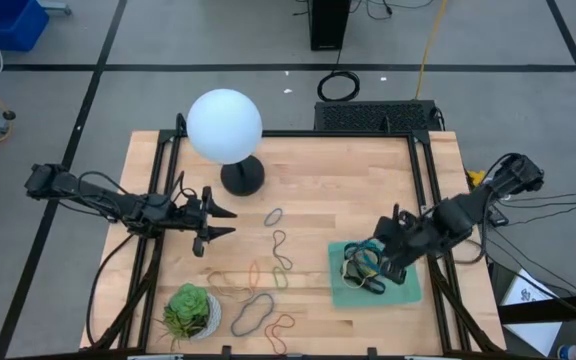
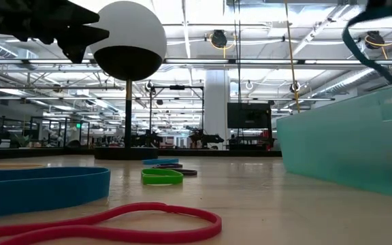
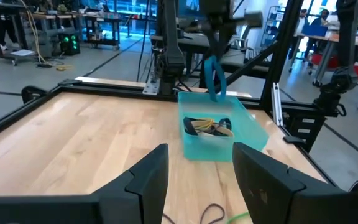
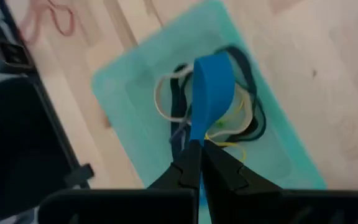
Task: Pick and place rubber bands into bin
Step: Put the top left blue rubber band into the green bin
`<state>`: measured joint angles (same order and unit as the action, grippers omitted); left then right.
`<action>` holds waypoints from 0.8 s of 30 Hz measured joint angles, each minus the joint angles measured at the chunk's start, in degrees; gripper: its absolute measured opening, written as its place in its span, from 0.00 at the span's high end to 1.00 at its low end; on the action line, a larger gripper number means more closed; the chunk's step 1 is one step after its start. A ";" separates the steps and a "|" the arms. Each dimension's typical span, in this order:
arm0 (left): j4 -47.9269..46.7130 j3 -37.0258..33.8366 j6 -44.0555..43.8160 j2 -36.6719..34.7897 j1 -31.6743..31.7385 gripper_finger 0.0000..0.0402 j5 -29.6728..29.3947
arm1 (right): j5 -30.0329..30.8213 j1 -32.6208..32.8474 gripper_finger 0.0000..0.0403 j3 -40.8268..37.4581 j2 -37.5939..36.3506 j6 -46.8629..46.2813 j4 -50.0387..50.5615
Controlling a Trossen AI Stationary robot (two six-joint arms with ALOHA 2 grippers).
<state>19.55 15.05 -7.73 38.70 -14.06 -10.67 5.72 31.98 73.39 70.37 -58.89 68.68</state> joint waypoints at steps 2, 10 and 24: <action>-0.06 0.00 0.00 0.02 0.00 0.54 0.06 | 0.01 1.50 1.00 -2.48 0.76 -1.24 -1.45; -0.54 0.00 -0.05 0.02 0.00 0.54 0.08 | -1.56 3.13 1.00 -16.28 3.14 -4.58 -12.72; -0.56 0.02 -0.09 0.02 0.00 0.54 0.08 | -4.52 2.89 1.00 -28.66 3.22 -7.89 -23.76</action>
<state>18.98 15.07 -7.81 38.72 -14.06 -10.59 1.20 34.87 44.73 73.59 -66.78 44.92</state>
